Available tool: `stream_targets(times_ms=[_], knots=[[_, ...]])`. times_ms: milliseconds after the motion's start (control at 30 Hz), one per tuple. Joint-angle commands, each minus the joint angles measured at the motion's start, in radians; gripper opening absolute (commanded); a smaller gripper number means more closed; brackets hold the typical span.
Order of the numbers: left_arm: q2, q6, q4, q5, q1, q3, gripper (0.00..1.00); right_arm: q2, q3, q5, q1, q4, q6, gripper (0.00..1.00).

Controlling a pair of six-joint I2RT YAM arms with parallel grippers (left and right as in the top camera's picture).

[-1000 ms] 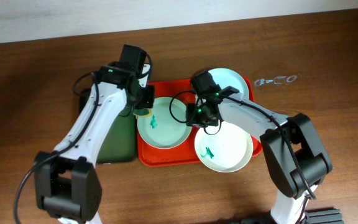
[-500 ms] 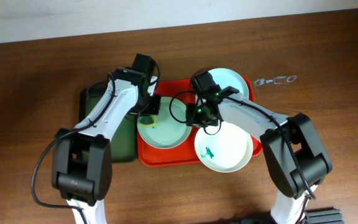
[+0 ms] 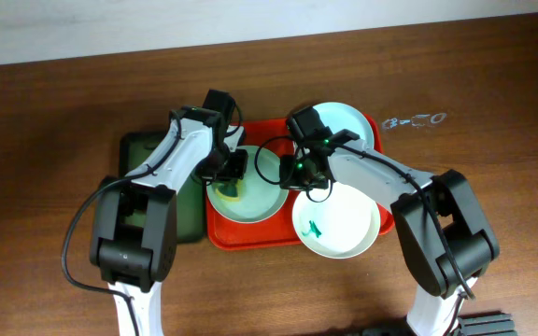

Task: Clean dirty plates on tray and stack at the side
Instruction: 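Scrub the left plate with the sponge while the right gripper holds it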

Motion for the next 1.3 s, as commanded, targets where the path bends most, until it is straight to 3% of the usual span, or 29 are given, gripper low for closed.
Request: stream_targets(times_ms=[0,100,233,333,400,433,533,567,600,700,833,1267], knots=[[0.032,0.037,-0.002,0.232,-0.006,0.024,0.0,-0.018,-0.002,-0.016,0.01,0.006,0.004,0.04],[0.002,0.036,-0.015,0.217,0.007,0.09,0.0,-0.018,-0.002,-0.016,0.01,0.003,0.004,0.04],[-0.034,0.018,-0.058,-0.001,0.023,0.161,0.0,-0.018,-0.002,-0.016,0.01,-0.001,0.004,0.04],[-0.033,0.018,-0.061,-0.057,0.016,0.139,0.0,-0.018,-0.002,-0.016,0.01,0.0,0.004,0.05],[-0.033,0.017,-0.042,-0.065,0.016,0.116,0.0,-0.018,-0.002,-0.008,0.01,0.003,0.004,0.41],[-0.033,0.017,-0.035,-0.078,0.016,0.108,0.0,-0.018,-0.002,0.004,0.01,0.007,0.004,0.44],[-0.033,0.018,-0.028,-0.079,0.016,0.09,0.0,-0.017,-0.002,0.062,0.01,0.007,0.004,0.43],[-0.033,0.018,-0.029,-0.079,0.016,0.084,0.0,-0.017,-0.002,0.068,0.01,0.007,0.004,0.39],[-0.033,0.018,-0.029,-0.079,0.016,0.078,0.0,-0.017,-0.002,0.068,0.01,0.007,0.004,0.29],[-0.033,0.018,-0.028,-0.079,0.016,0.078,0.0,-0.017,-0.002,0.067,0.01,0.007,0.005,0.26],[-0.033,0.018,-0.028,-0.079,0.016,0.078,0.0,-0.017,-0.003,0.066,0.01,0.008,0.005,0.06],[-0.03,0.01,0.0,-0.085,0.016,0.027,0.0,-0.017,-0.045,0.01,0.01,0.074,0.005,0.04]])
